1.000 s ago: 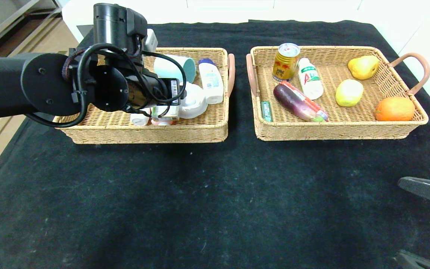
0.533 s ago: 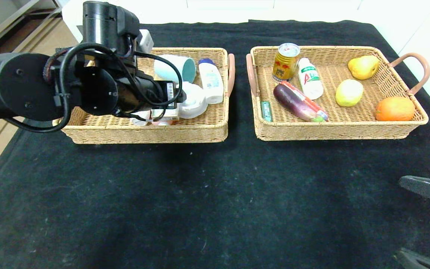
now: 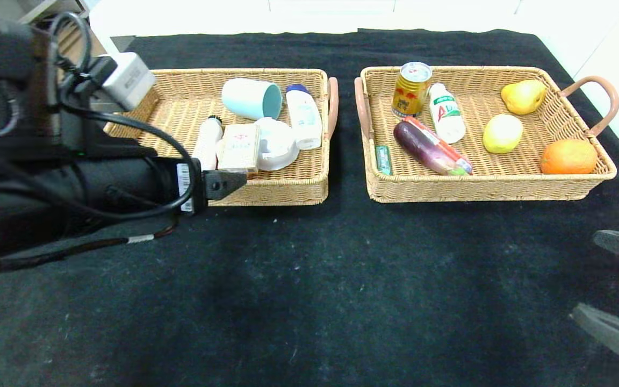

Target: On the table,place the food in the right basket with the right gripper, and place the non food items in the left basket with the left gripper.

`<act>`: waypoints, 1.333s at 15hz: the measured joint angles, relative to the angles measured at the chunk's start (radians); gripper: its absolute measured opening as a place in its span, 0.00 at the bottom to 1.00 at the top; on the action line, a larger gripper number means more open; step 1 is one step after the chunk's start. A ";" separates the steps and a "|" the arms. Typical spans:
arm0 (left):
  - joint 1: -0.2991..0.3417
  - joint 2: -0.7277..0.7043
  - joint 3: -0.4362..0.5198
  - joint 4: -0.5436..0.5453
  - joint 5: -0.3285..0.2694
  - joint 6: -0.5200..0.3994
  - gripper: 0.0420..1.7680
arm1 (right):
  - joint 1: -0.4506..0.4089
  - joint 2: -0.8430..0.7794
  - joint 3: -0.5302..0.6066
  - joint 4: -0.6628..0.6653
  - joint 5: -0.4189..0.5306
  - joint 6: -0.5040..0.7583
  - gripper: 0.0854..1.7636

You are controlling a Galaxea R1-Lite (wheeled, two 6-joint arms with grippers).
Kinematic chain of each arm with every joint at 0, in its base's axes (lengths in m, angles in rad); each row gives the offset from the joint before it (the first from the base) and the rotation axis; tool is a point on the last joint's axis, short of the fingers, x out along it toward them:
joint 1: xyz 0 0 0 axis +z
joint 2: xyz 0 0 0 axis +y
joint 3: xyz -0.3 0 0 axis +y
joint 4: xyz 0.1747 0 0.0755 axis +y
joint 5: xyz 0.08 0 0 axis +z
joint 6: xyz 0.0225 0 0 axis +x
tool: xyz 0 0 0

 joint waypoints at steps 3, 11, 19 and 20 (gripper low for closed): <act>-0.023 -0.186 0.179 -0.078 0.001 0.014 0.95 | -0.100 -0.058 -0.011 0.140 0.000 0.006 0.97; 0.058 -0.728 0.434 0.094 -0.038 0.064 0.96 | -0.318 -0.441 -0.104 0.757 -0.044 0.023 0.97; 0.431 -1.080 0.245 0.487 -0.384 0.112 0.97 | -0.386 -0.763 -0.203 1.093 -0.095 0.018 0.97; 0.437 -1.090 0.213 0.521 -0.410 0.110 0.97 | -0.391 -0.787 -0.185 1.095 -0.097 0.018 0.97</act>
